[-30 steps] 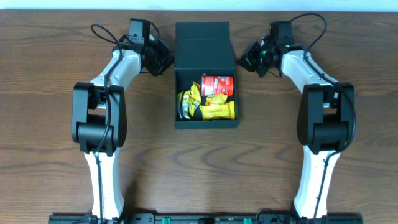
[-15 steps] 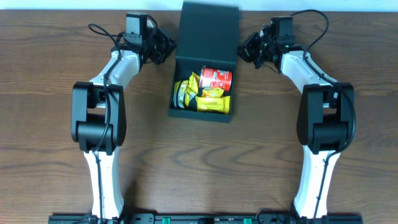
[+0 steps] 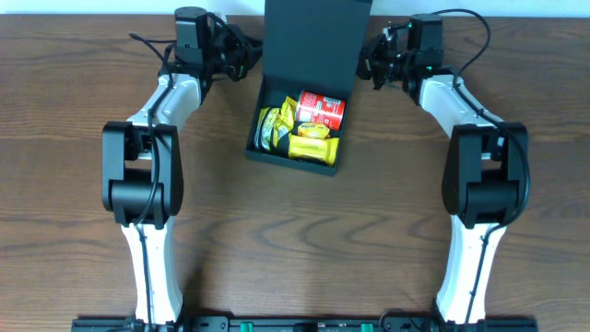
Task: Pack container
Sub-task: 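Swing the lid forward with both grippers to close the box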
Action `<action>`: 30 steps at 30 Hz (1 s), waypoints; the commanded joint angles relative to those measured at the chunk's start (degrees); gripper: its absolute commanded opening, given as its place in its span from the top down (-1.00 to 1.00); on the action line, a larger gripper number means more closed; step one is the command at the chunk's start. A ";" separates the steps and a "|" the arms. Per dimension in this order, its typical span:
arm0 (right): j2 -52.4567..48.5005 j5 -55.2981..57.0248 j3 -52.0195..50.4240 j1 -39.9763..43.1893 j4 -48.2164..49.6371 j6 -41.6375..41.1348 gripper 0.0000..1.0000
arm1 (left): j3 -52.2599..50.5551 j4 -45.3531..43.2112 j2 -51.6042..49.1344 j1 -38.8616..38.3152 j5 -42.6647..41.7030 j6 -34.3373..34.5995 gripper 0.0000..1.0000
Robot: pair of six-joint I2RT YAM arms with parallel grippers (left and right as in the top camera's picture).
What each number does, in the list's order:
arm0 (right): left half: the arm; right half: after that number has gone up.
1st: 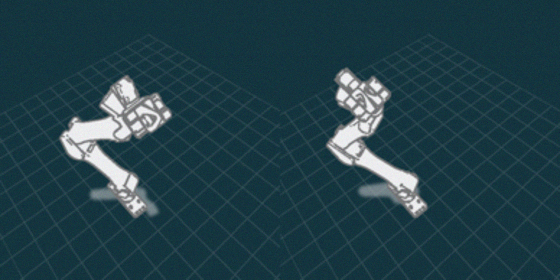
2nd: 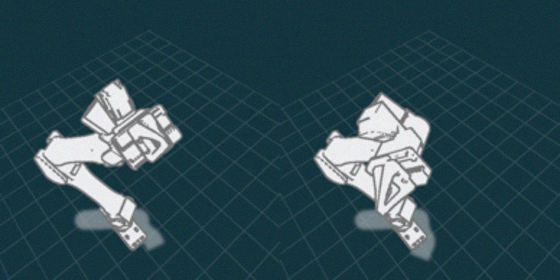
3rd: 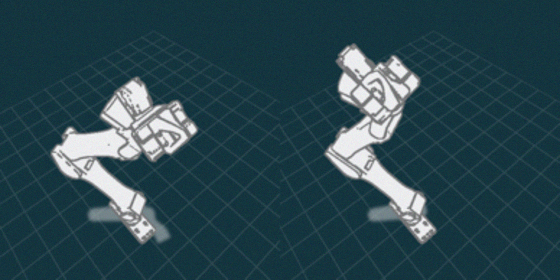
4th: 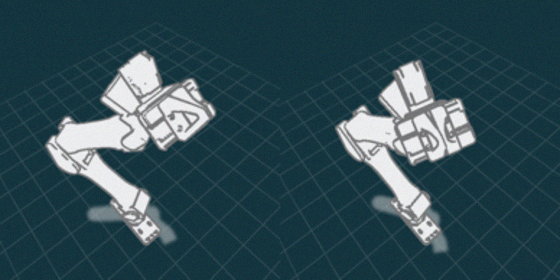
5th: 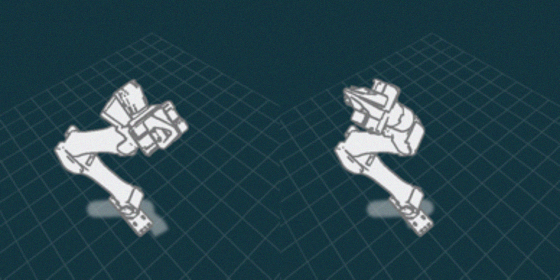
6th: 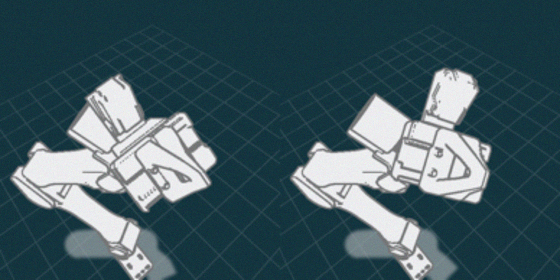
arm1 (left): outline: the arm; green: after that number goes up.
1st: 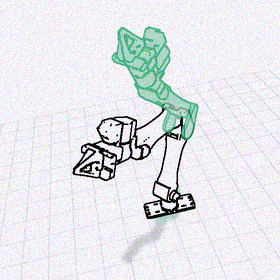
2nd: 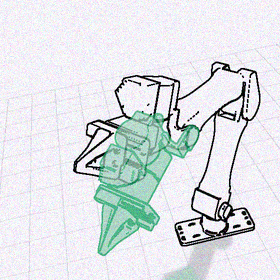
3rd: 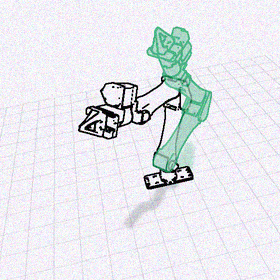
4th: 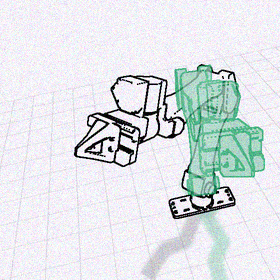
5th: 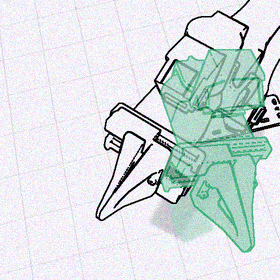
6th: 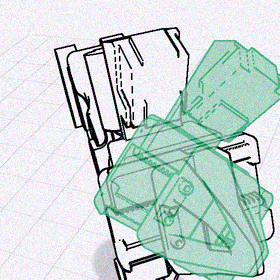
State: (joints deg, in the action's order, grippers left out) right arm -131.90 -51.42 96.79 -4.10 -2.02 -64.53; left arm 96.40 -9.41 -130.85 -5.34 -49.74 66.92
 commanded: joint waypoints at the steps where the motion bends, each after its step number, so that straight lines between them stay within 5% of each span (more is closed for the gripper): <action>1: -0.68 -11.65 0.72 -1.22 0.13 -0.52 0.97 | 1.38 -0.50 0.15 -1.68 -10.71 -0.02 0.88; 8: -0.68 -17.44 0.72 -1.11 0.74 0.07 0.97 | 1.38 -0.39 0.15 -1.01 -17.33 -4.15 0.88; 21: -0.66 -13.99 0.72 1.73 5.51 -3.82 0.97 | 1.38 -0.31 0.15 -0.28 -18.71 -5.25 0.88; 30: -0.66 -22.21 0.72 1.66 9.60 -7.80 0.97 | 1.38 -0.33 0.15 -0.17 -20.61 -5.42 0.88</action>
State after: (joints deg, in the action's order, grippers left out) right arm -131.90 -69.58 96.79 -2.63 7.38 -70.81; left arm 96.40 -9.47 -130.85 -5.67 -68.05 62.92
